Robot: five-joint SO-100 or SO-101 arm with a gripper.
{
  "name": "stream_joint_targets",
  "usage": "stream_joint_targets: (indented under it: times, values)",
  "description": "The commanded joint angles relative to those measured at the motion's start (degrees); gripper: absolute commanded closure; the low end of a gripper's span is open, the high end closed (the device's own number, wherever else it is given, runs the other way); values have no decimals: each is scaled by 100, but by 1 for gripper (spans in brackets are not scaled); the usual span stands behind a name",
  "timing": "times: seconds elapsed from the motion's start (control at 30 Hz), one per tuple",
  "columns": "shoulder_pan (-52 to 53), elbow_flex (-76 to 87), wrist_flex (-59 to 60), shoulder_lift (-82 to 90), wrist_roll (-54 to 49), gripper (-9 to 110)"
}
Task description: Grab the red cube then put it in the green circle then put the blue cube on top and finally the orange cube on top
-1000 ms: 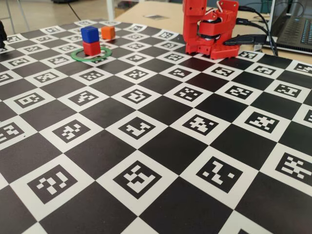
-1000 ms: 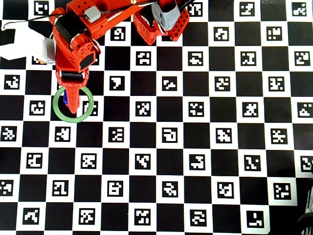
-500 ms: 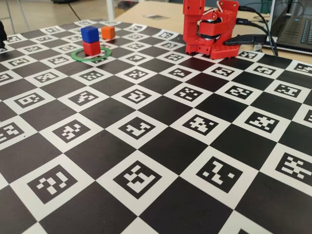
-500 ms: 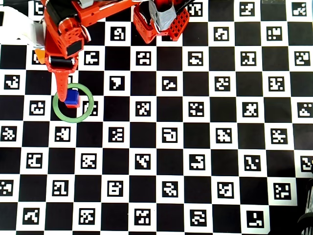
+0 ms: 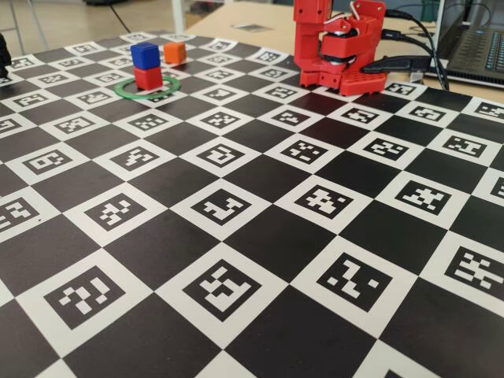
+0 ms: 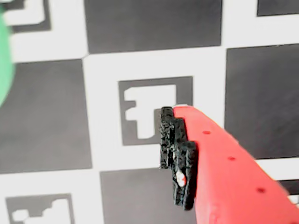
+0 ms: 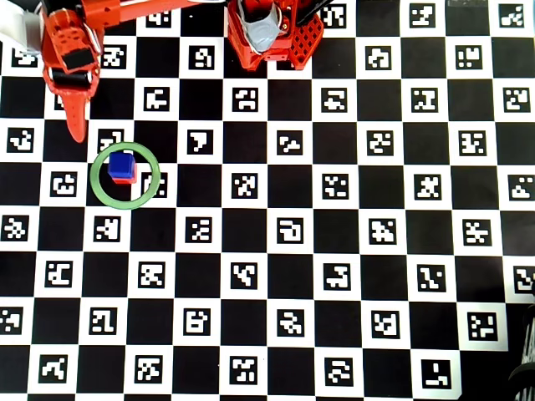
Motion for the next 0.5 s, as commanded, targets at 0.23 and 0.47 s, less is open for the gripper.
stream_joint_targets:
  times: [0.23, 0.47]
  values:
    - [519, -44, -545, -272, -290, 48]
    - [571, 272, -1020, -316, -510, 48]
